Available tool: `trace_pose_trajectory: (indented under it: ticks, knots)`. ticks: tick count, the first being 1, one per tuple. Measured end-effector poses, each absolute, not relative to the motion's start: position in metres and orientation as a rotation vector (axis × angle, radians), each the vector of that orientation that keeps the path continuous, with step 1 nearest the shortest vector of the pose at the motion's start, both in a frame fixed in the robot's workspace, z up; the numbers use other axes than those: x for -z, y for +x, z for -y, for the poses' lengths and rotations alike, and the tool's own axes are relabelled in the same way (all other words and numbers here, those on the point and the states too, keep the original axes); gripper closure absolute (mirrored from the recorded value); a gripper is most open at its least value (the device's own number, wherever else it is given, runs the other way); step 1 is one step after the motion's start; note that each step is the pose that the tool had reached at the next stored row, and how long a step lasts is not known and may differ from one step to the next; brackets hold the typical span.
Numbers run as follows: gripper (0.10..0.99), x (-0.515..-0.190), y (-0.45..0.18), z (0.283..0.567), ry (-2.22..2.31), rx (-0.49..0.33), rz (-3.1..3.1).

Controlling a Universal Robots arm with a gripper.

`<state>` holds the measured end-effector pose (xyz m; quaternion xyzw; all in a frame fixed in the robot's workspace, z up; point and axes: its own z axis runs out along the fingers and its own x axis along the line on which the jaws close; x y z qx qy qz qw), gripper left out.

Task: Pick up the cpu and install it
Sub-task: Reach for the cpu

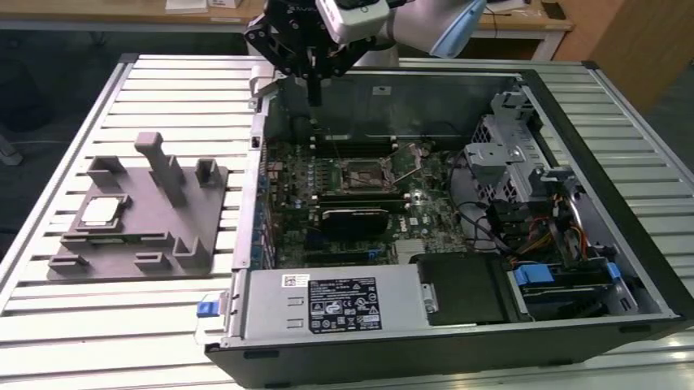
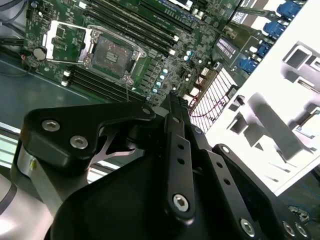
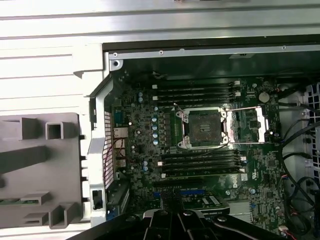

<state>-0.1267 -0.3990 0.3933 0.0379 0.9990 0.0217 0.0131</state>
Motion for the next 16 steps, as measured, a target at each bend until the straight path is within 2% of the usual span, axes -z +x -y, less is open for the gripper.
trace_pose_trajectory:
  ticks: [16]
  knots:
    - [0.98,-0.3933,-0.1357,0.3989,0.118,-0.068,-3.113]
